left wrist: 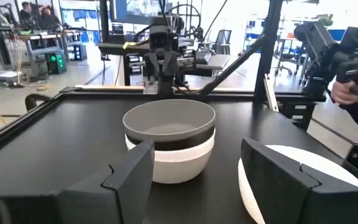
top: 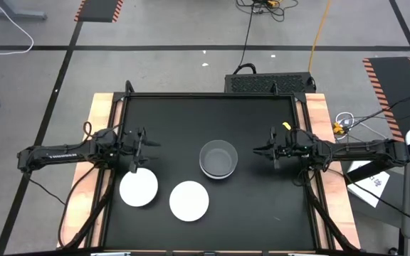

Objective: Nest bowls inside each other
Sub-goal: Stack the left white bowl on the dark gray bowl

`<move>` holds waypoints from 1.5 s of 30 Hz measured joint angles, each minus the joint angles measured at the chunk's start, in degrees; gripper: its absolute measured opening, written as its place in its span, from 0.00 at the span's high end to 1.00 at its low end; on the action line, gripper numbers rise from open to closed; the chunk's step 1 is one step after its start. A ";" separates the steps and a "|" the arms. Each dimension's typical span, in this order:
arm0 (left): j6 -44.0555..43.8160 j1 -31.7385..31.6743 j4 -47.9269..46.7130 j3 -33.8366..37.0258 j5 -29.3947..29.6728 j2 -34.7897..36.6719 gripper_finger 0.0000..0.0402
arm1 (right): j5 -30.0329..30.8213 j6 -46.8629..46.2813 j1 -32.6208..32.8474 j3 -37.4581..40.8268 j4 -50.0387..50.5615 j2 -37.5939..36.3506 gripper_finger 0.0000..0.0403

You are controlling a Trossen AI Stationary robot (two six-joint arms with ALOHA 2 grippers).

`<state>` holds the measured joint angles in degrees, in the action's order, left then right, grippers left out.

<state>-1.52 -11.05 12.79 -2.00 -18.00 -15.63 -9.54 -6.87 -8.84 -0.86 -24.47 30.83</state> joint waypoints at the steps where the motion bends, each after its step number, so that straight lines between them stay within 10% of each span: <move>1: 0.06 0.00 -0.04 -0.50 0.03 -0.01 0.39 | -0.03 -0.27 0.00 0.00 0.36 0.00 0.92; 12: -1.67 0.00 -14.40 -10.76 -1.97 -0.10 0.30 | -1.09 -1.42 -0.02 0.00 1.60 0.04 0.87; 25: -28.15 3.81 -42.68 -18.32 5.52 -2.41 0.03 | -1.08 -2.07 -0.01 0.02 3.76 0.04 0.85; 45: -35.32 17.95 -35.32 -18.23 6.78 -12.51 0.02 | -1.09 -2.73 0.00 0.02 6.84 0.11 0.85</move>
<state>-36.84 6.90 -22.53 -20.23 -11.22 -28.14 -10.63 -9.61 -8.84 -0.84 -17.63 30.94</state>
